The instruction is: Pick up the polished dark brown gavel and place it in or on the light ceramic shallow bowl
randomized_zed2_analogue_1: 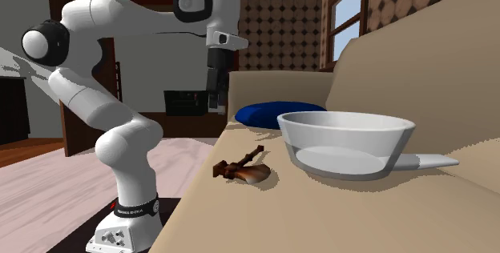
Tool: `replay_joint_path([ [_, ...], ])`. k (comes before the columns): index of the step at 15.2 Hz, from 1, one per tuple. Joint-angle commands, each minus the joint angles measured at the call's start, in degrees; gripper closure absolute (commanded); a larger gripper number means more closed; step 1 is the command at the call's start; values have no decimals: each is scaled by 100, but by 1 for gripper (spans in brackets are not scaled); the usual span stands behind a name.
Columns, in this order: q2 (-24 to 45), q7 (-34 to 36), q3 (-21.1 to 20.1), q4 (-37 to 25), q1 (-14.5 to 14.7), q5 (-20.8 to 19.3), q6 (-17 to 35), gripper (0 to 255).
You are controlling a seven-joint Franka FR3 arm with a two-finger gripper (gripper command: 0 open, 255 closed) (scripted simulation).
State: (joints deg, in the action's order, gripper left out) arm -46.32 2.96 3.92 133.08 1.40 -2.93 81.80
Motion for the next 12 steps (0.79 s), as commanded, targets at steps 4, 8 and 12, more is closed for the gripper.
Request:
replay_joint_path([
  [4, 118, -433, 382, 48, -98, -307, 253, 0],
  [8, 380, -997, 899, 15, -210, -669, 622, 0],
  [12, 757, -1554, 1423, -130, -285, -953, 1015, 0],
])
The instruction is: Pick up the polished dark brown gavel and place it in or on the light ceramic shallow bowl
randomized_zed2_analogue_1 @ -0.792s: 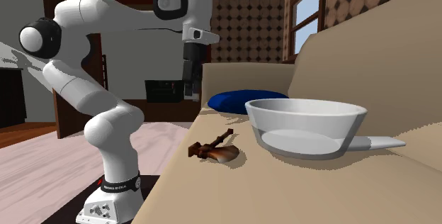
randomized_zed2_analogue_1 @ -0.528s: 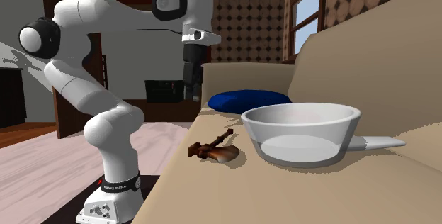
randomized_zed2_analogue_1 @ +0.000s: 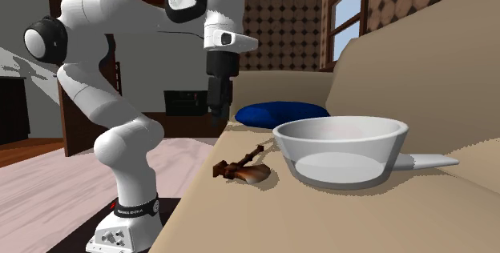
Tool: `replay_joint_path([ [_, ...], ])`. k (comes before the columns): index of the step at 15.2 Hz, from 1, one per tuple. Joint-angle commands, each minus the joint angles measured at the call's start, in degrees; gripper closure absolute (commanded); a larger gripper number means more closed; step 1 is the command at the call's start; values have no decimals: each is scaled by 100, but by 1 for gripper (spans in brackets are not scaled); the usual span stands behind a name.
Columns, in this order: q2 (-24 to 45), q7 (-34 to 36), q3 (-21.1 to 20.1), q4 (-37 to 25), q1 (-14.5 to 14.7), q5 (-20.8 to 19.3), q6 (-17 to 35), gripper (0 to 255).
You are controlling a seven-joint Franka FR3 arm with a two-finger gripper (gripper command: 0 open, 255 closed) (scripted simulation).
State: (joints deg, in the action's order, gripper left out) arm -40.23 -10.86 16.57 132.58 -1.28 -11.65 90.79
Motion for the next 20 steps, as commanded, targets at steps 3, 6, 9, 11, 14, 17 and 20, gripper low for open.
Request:
replay_joint_path([
  [3, 501, -592, 557, -262, -43, -225, 416, 0],
  [6, 914, -1026, 961, -506, -39, -293, 714, 0],
  [9, 1134, -1241, 1177, -571, -30, -305, 932, 0],
  [11, 1134, -1234, 1205, -420, -40, -326, 1083, 0],
  [14, 1144, -1226, 1251, -202, -55, -356, 1313, 0],
  [17, 1154, -1222, 1276, -90, -61, -372, 1435, 0],
  [20, 1154, -1222, 1277, -90, -61, -372, 1435, 0],
])
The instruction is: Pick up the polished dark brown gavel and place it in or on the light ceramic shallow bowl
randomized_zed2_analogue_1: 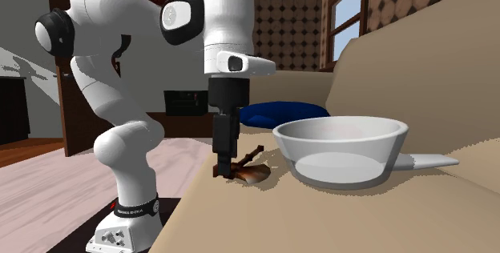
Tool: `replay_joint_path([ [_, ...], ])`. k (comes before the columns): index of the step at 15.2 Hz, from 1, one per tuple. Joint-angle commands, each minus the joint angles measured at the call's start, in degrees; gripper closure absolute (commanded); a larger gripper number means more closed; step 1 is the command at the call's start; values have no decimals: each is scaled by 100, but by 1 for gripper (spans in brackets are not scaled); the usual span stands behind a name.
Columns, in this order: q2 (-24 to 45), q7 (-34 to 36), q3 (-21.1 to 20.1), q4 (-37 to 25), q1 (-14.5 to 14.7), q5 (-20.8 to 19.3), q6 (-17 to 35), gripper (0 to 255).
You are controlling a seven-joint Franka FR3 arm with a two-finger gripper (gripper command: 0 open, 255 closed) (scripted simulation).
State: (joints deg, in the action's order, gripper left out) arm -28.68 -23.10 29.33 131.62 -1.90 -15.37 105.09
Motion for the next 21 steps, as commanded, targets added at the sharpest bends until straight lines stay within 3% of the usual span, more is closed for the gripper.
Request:
replay_joint_path([
  [1, 0, 2, 0, 5, 0, 0, 5, 0],
  [3, 0, 1, 0, 4, 0, 0, 4, 0],
  [4, 0, 1, 0, 4, 0, 0, 4, 255],
  [13, 0, 2, 0, 5, 0, 0, 5, 255],
  [21, -23, -30, -114, -583, 35, 77, -608, 255],
])
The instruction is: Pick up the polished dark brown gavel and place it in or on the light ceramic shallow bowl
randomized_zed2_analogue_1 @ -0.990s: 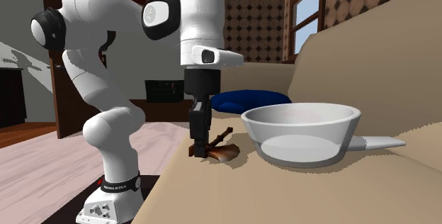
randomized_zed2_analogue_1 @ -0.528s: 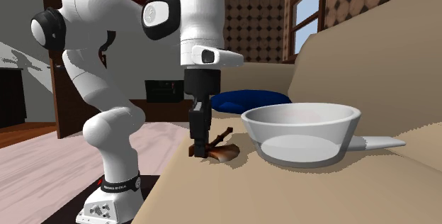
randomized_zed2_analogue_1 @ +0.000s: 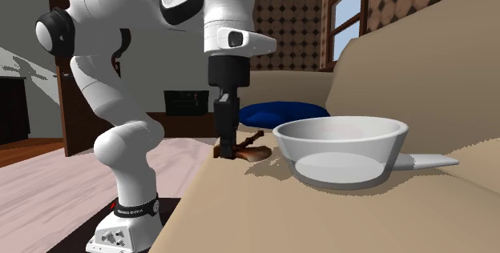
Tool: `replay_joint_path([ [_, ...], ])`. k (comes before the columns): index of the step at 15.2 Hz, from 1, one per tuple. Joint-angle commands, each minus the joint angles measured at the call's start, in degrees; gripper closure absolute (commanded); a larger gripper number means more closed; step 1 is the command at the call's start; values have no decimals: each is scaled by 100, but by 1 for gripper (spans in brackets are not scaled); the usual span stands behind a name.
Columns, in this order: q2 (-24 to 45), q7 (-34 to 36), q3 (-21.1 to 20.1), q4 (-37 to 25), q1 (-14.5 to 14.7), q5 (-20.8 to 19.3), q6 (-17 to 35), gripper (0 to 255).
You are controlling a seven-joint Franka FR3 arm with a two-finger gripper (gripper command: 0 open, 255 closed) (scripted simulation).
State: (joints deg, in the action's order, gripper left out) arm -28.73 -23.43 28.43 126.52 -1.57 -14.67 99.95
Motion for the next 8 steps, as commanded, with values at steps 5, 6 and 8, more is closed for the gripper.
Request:
replay_joint_path([
  [5, 13, -26, -81, -475, 28, 58, -468, 255],
  [6, 23, -32, -91, -559, 34, 68, -542, 255],
  [8, 47, -46, -109, -730, 46, 89, -690, 255],
])
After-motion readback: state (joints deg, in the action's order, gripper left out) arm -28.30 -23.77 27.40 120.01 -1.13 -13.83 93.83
